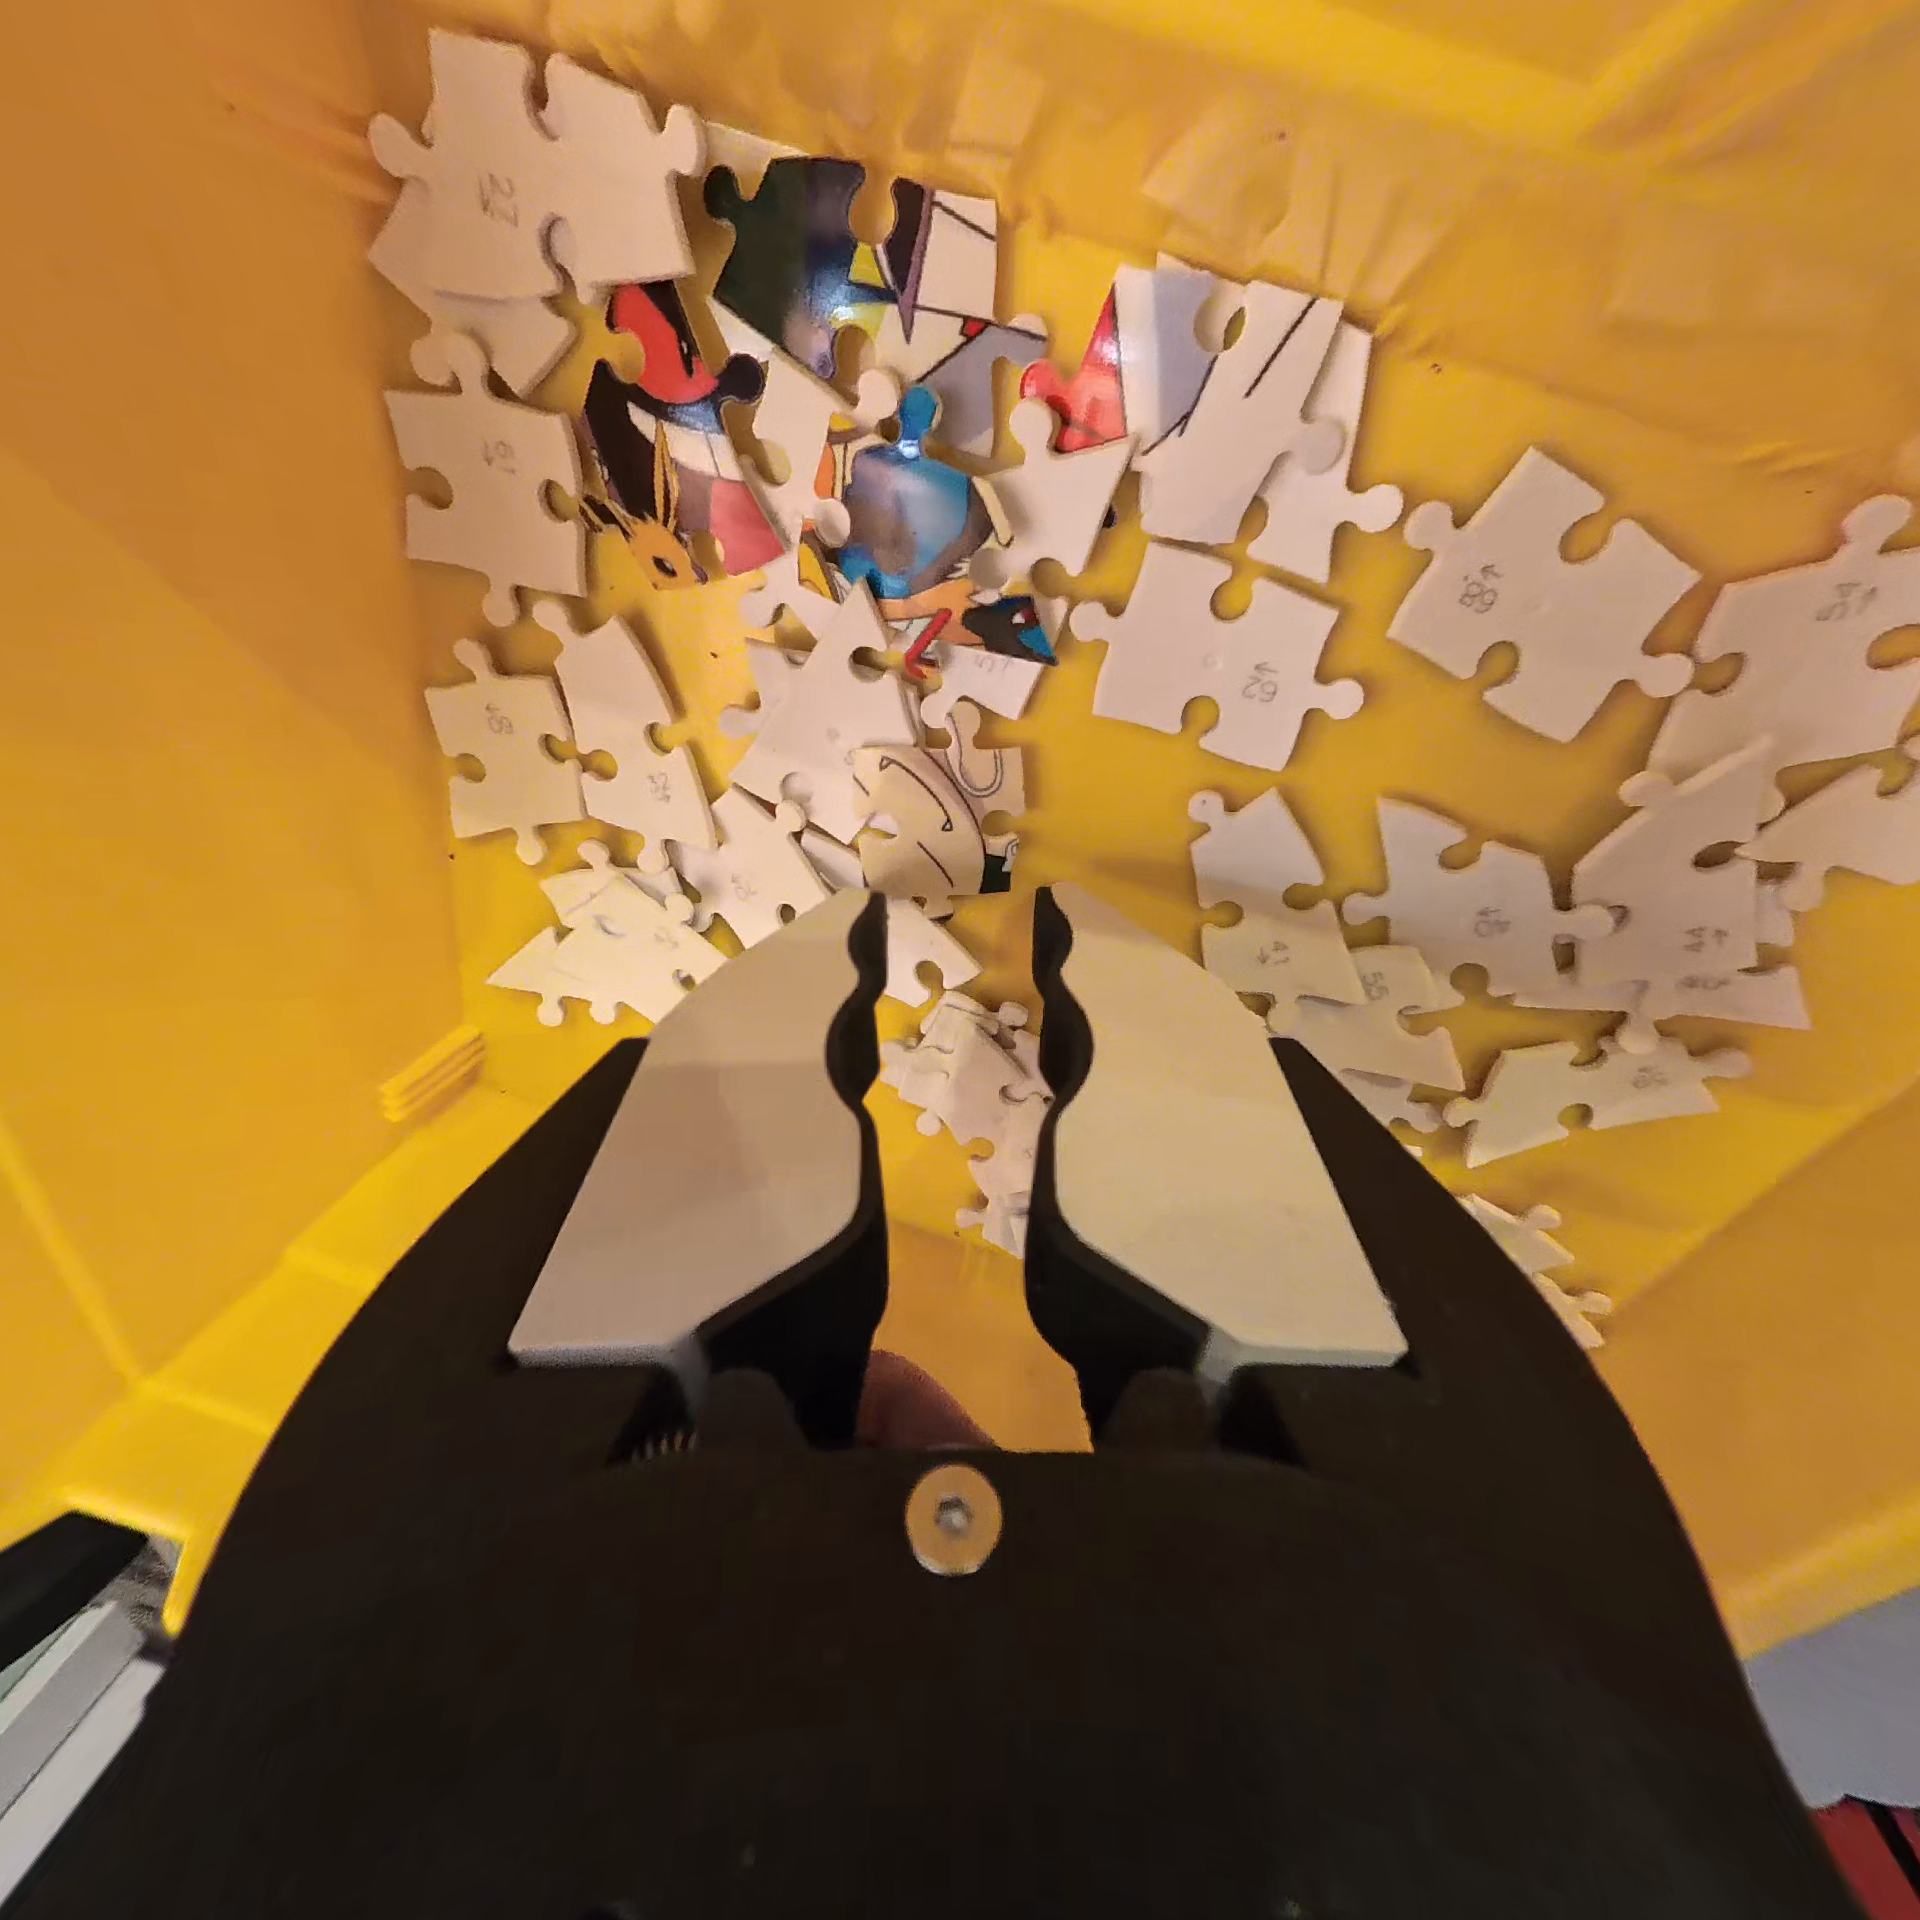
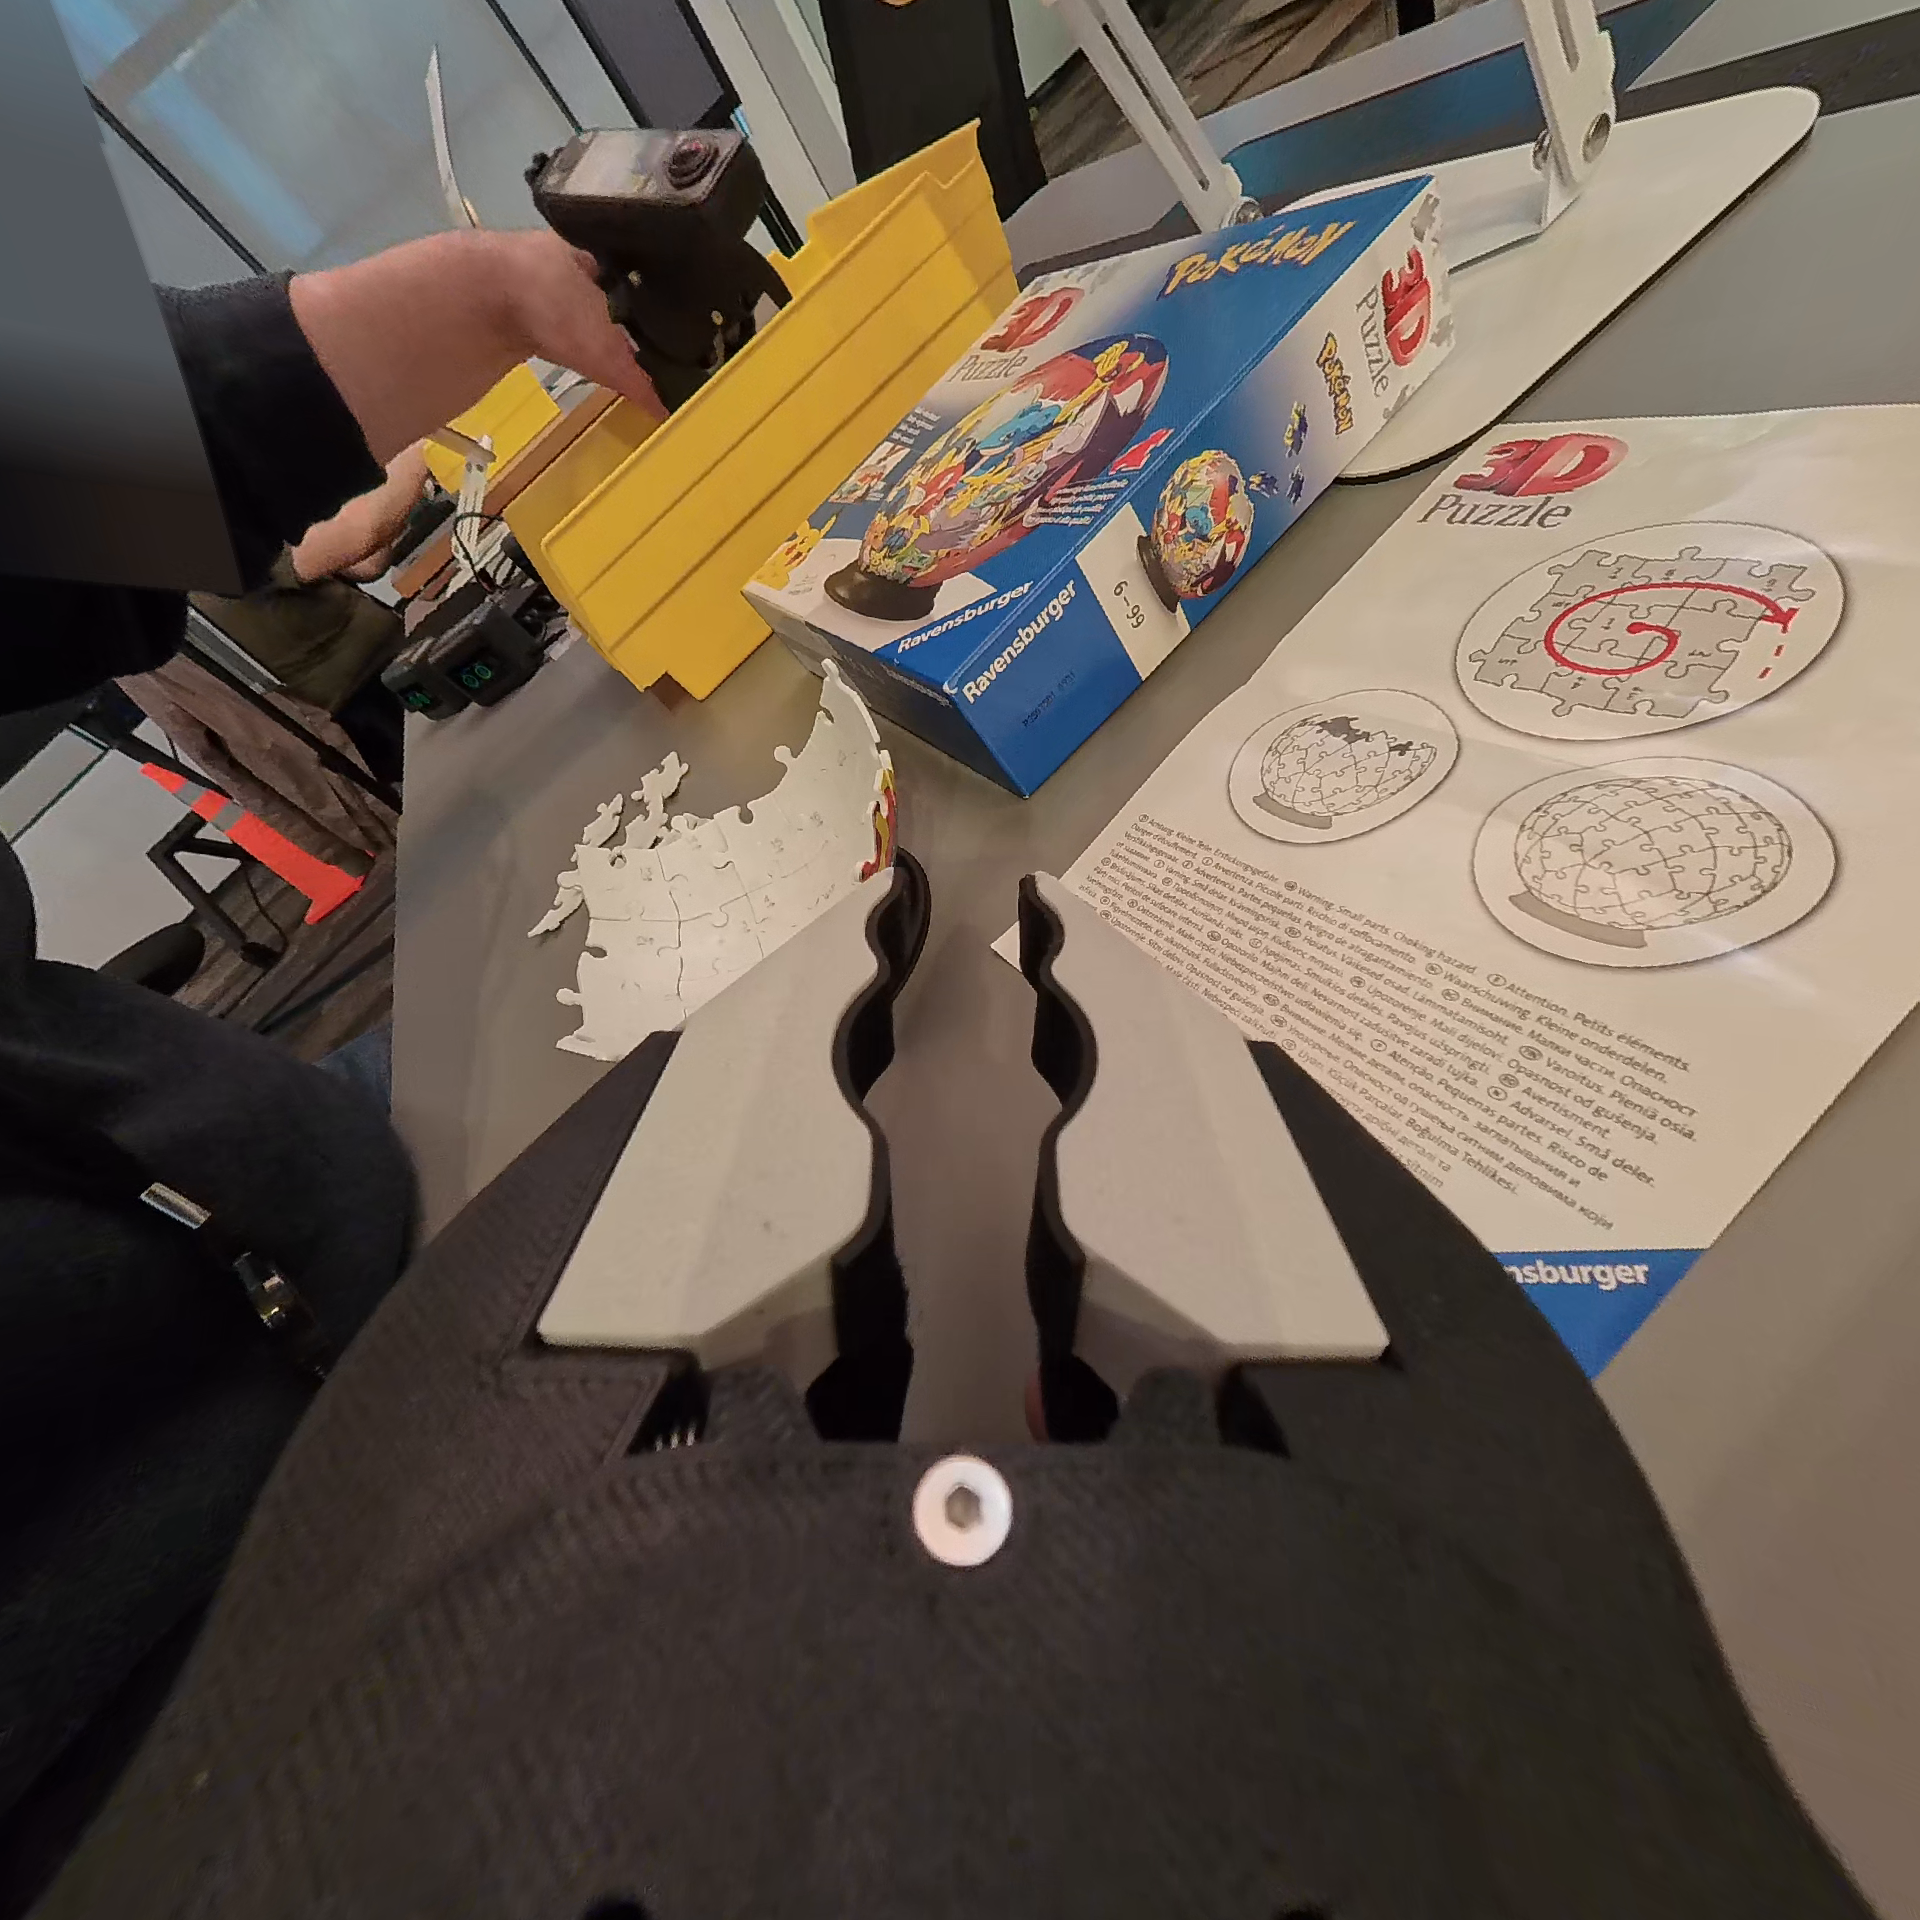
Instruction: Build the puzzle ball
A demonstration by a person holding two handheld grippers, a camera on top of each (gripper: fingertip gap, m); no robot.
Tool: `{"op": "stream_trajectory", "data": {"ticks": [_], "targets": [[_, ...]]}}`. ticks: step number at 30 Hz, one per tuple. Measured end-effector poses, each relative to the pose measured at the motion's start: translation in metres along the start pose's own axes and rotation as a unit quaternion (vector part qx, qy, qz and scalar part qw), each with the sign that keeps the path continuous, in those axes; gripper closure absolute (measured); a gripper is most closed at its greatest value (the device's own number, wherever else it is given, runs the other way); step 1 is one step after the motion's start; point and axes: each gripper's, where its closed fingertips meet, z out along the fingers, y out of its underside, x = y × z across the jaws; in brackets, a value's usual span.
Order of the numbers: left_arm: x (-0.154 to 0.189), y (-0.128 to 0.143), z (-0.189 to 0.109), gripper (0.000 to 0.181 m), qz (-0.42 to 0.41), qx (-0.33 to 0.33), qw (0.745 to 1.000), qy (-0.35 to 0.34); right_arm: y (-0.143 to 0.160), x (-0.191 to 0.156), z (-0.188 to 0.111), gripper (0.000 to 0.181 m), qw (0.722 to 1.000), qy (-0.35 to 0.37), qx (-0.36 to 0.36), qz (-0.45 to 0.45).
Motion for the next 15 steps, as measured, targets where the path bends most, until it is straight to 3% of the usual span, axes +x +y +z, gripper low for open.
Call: {"op": "stream_trajectory", "data": {"ticks": [5,8,15], "targets": [[0.0065,0.0007,0.0009,0.157,-0.015,-0.001,0.998,0.055,0.0001,-0.0002,0.0000,0.162,1.000,0.000,-0.001,0.000],[0.0019,-0.0006,0.0014,0.149,-0.006,-0.001,0.999,0.049,-0.0002,-0.0004,-0.0003,0.162,1.000,-0.001,0.001,-0.001],[0.0071,-0.0069,0.0021,0.177,0.005,0.010,0.999,0.050,-0.0007,-0.0009,-0.0007,0.162,1.000,-0.003,0.003,0.000]]}}
